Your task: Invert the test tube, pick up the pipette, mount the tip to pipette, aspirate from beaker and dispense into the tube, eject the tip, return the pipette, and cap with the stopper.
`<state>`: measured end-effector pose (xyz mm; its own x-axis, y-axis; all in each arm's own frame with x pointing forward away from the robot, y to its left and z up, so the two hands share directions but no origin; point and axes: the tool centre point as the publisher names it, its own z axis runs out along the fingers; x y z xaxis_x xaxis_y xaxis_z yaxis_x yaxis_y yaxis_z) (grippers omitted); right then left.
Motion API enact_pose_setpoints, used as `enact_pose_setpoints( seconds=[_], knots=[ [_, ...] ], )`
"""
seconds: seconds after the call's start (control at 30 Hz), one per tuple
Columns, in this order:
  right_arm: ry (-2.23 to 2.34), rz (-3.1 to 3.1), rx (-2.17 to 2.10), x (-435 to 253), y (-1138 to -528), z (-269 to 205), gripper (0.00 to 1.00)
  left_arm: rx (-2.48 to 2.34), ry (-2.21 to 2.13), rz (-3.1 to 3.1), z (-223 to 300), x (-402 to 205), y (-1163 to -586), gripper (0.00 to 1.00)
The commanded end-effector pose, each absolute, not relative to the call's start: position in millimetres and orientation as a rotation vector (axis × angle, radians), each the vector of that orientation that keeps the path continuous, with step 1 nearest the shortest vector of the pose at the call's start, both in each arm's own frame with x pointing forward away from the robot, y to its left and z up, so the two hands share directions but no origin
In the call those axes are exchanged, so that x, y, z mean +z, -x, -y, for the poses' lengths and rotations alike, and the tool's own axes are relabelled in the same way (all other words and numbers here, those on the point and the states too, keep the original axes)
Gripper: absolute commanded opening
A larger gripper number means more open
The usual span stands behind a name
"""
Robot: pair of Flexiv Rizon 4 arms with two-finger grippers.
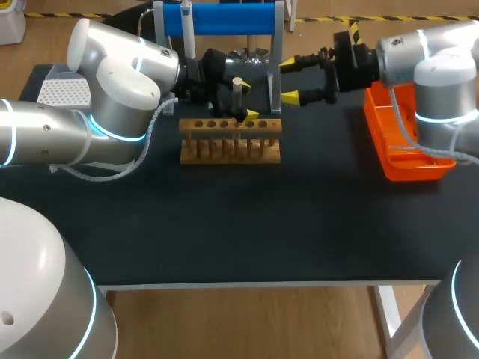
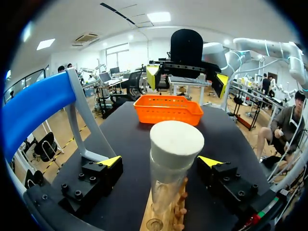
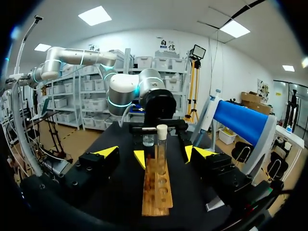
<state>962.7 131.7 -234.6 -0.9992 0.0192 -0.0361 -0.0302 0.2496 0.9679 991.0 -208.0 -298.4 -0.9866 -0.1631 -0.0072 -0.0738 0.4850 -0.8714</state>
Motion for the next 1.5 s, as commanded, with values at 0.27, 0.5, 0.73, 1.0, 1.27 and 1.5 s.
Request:
enact_pose_setpoints(
  seconds=[0.27,0.5,0.73,1.0,1.27,1.5],
  knots=[
    [-0.003,-2.44,1.889,-235,-957,-129,1.0,-1.536,0.21,-2.632,208,-298,-992,1.0],
    [-0.003,-2.44,1.889,-235,-957,-129,1.0,-1.532,0.225,-2.628,204,-298,-990,1.0],
    [-0.003,-2.44,1.889,-235,-957,-129,1.0,-1.514,0.245,-2.622,197,-297,-986,1.0],
    [-0.003,-2.44,1.889,-235,-957,-129,1.0,-1.482,0.306,-2.587,176,-294,-984,1.0],
    [-0.003,-2.44,1.889,-235,-957,-129,1.0,-1.461,0.36,-2.551,152,-291,-986,1.0],
    [-0.003,-2.44,1.889,-235,-957,-129,1.0,-1.44,0.403,-2.516,136,-286,-987,1.0]
  ],
)
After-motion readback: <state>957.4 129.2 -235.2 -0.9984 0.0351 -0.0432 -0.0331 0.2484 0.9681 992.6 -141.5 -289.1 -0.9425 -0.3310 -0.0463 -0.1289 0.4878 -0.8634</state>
